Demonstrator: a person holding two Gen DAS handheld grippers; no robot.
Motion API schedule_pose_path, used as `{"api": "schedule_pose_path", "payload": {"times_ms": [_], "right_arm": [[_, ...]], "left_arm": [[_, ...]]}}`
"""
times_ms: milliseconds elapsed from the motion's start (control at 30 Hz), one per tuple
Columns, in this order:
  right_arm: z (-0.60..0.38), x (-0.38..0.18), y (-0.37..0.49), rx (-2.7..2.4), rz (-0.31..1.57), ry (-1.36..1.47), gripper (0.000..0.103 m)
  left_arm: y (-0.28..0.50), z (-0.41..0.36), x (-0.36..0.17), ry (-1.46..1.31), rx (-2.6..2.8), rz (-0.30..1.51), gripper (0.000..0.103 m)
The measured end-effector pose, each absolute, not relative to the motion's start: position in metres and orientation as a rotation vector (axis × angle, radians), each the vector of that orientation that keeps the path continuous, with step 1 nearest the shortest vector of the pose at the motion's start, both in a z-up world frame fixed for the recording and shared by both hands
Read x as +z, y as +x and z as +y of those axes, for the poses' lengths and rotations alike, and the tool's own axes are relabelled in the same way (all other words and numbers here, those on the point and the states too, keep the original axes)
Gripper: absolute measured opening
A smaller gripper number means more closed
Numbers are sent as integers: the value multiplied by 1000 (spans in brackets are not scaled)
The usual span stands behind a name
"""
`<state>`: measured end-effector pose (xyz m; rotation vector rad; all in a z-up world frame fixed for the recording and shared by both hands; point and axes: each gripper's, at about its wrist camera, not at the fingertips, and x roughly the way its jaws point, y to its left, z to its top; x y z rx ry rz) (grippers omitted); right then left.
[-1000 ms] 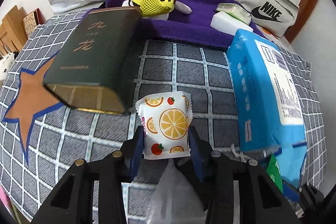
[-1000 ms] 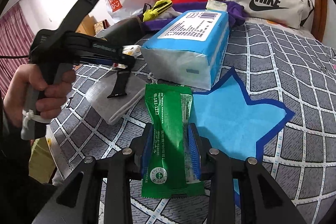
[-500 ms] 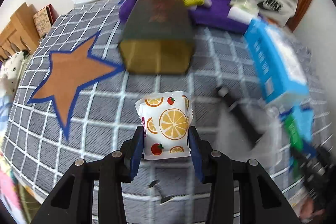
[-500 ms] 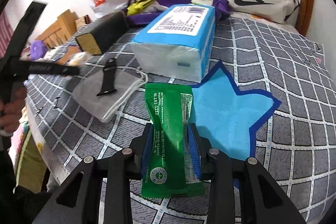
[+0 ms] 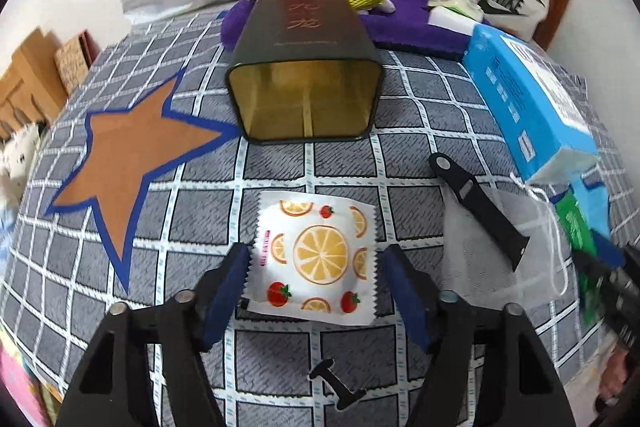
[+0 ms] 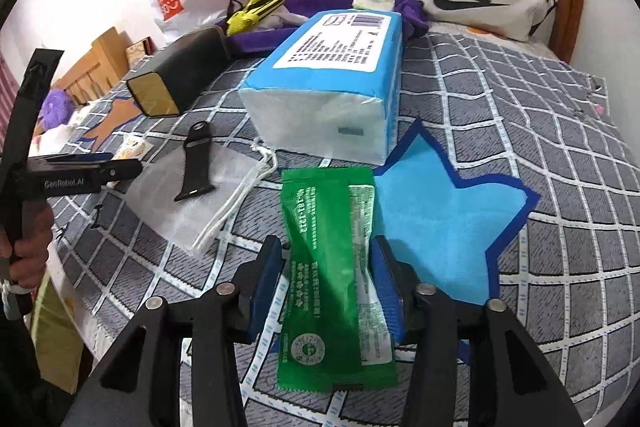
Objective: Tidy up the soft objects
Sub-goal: 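Lift and carry the orange-print and green packets over the purple towel with both tools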
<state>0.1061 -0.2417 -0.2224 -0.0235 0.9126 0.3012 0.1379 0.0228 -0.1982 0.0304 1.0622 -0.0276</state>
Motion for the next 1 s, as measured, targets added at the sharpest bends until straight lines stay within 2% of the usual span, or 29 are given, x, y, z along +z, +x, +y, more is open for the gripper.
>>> {"api": "schedule_pose_path", "payload": {"times_ms": [33, 133, 500, 1000], "right_arm": [[-242, -222, 106, 300, 912, -23, 34], [-241, -220, 104, 300, 921, -19, 29], [-239, -186, 101, 331, 916, 15, 28], [-238, -135, 116, 359, 838, 13, 28]], "left_arm": [[138, 22, -196, 31, -37, 1059, 48], [140, 30, -192, -4, -58, 1064, 40], [137, 56, -157, -148, -85, 1023, 39], [151, 54, -104, -154, -89, 933, 39]]}}
